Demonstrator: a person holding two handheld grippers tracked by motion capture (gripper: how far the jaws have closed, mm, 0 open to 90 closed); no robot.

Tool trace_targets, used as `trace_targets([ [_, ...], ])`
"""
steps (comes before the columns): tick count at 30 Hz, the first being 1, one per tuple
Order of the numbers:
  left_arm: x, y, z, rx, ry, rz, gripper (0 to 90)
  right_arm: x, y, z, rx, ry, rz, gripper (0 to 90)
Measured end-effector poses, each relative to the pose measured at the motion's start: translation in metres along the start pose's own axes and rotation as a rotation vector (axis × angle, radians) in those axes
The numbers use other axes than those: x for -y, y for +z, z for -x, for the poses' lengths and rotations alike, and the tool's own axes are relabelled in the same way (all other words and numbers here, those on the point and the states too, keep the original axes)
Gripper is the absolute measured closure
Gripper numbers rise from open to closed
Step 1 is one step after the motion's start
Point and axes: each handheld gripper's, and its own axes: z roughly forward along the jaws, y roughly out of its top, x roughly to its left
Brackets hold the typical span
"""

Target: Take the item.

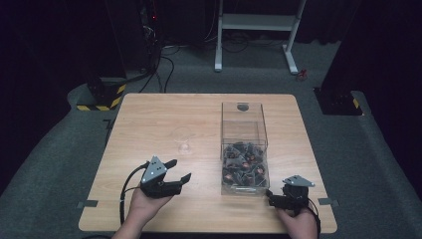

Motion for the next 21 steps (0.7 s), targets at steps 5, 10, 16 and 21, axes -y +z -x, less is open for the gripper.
trace_targets([
  [5, -0.001, 0.002, 0.001, 0.011, -0.002, -0.001, 30.3, 0.000, 0.000, 0.000, -0.001, -0.002, 0.001, 7.9],
  [10, -0.003, 0.005, 0.003, 0.019, 0.004, -0.006, 30.7, 0.000, 0.000, 0.000, -0.001, -0.002, 0.001, 7.9],
  [16, -0.011, 0.010, 0.007, 0.034, -0.003, 0.017, 31.1, 0.000, 0.000, 0.000, -0.001, -0.002, 0.001, 7.9],
  [21, -0.017, 0.017, 0.012, 0.050, 0.016, 0.015, 31.4, 0.000, 0.000, 0.000, -0.002, -0.002, 0.001, 7.9],
])
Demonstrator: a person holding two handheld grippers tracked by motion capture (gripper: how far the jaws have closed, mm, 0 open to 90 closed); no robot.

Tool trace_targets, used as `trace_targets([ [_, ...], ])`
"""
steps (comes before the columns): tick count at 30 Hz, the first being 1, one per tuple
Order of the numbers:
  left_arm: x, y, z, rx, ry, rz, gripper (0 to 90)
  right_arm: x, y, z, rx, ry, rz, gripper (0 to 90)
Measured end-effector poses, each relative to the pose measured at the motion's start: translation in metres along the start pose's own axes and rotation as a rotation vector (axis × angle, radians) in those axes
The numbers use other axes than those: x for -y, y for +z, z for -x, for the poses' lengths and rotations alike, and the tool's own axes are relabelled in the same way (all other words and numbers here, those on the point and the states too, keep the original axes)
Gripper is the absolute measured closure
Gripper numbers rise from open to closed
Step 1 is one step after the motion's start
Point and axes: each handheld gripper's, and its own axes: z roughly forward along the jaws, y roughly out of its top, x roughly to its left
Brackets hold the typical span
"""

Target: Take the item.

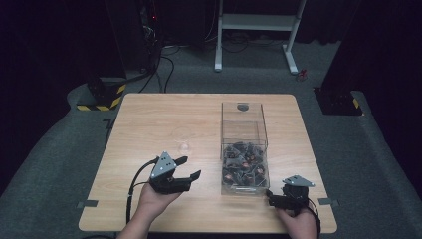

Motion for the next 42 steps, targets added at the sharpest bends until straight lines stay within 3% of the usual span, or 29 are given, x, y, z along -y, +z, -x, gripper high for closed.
trace_targets([
  [9, 0.000, 0.001, 0.000, 0.004, -0.007, 0.005, 31.9, 0.000, 0.000, 0.000, -0.002, 0.000, -0.001, 7.9],
  [12, 0.000, 0.003, 0.000, 0.017, -0.033, 0.027, 32.5, 0.000, 0.000, 0.000, -0.002, 0.000, -0.001, 7.9],
  [19, -0.004, 0.009, 0.007, 0.027, 0.007, 0.011, 33.2, 0.000, 0.000, 0.000, -0.002, 0.000, -0.001, 7.9],
  [42, -0.013, 0.020, 0.015, 0.062, 0.012, 0.006, 33.2, 0.000, 0.000, 0.000, -0.001, 0.001, -0.001, 7.9],
])
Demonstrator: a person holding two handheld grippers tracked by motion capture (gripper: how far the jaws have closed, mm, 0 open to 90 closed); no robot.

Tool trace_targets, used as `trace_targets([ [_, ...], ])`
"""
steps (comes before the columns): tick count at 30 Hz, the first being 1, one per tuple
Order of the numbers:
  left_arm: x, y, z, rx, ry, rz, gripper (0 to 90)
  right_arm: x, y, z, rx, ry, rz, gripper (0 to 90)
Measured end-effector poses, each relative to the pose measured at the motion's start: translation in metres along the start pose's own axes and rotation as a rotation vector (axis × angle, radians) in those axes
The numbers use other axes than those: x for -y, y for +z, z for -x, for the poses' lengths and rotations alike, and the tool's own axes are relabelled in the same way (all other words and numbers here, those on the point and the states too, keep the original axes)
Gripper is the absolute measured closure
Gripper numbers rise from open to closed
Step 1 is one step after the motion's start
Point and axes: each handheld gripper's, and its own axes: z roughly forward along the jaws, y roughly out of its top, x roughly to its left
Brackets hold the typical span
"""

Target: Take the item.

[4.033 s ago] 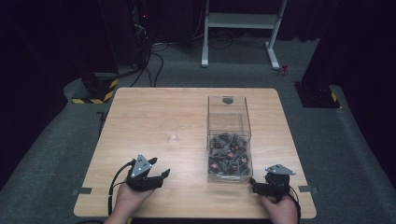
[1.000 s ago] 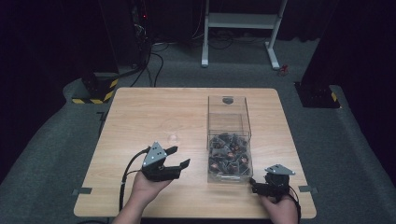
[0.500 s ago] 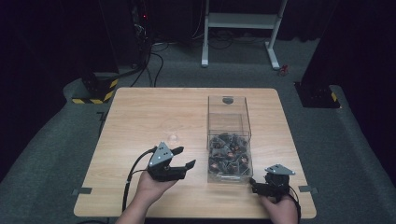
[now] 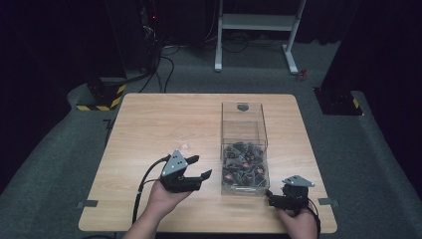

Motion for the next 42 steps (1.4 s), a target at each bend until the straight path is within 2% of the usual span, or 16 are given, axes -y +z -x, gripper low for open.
trace_targets([
  [4, -0.002, 0.007, 0.002, 0.017, -0.012, -0.008, 33.5, 0.000, 0.000, -0.001, -0.001, 0.003, -0.002, 8.0],
  [15, -0.008, 0.019, 0.004, 0.019, -0.014, -0.018, 34.2, 0.000, 0.000, -0.001, -0.001, 0.003, -0.001, 7.9],
  [18, -0.010, 0.020, 0.003, 0.029, -0.047, -0.007, 34.3, 0.000, 0.000, -0.001, -0.001, 0.003, -0.001, 7.9],
  [28, -0.014, 0.025, 0.005, 0.008, -0.032, -0.011, 36.5, 0.000, 0.000, 0.000, -0.009, -0.005, 0.001, 7.9],
  [33, -0.014, 0.029, 0.007, 0.016, -0.018, -0.026, 38.9, 0.000, 0.000, -0.001, -0.013, -0.004, -0.003, 7.9],
  [42, -0.018, 0.038, 0.009, 0.036, -0.015, -0.023, 39.5, 0.000, 0.000, -0.001, -0.012, -0.006, -0.002, 8.0],
])
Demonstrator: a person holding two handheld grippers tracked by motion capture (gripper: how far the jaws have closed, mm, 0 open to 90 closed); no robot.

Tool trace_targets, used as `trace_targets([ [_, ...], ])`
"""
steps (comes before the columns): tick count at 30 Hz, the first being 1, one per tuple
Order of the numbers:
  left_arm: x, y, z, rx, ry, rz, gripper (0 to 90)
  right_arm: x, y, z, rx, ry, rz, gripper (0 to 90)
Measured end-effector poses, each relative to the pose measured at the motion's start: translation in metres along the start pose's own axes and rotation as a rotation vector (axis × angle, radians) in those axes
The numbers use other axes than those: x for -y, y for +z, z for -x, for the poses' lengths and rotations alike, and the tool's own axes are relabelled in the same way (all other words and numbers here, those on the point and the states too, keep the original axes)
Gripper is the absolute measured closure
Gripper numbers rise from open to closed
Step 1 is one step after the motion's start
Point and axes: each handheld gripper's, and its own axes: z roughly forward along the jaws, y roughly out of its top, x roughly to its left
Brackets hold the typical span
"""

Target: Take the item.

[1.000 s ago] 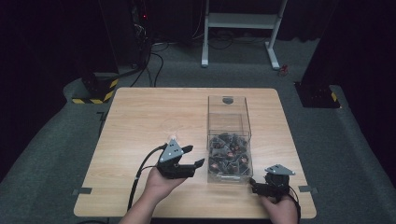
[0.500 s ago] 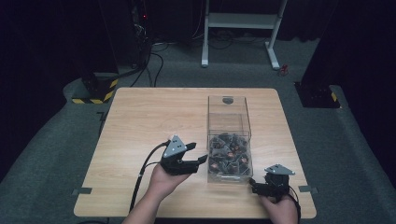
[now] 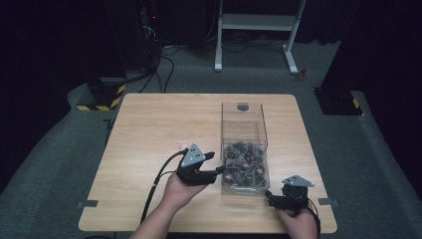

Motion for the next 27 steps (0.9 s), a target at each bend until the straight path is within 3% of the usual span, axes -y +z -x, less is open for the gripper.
trace_targets([
  [8, -0.003, 0.010, 0.000, 0.014, -0.011, 0.004, 42.0, 0.000, 0.000, 0.000, 0.001, 0.000, 0.000, 8.0],
  [14, -0.005, 0.018, 0.001, 0.000, 0.002, -0.025, 42.4, 0.000, 0.000, 0.000, 0.000, 0.000, 0.000, 8.0],
  [27, -0.006, 0.030, -0.001, 0.022, -0.010, -0.041, 54.5, 0.000, 0.000, 0.000, 0.000, 0.000, 0.000, 8.0],
])
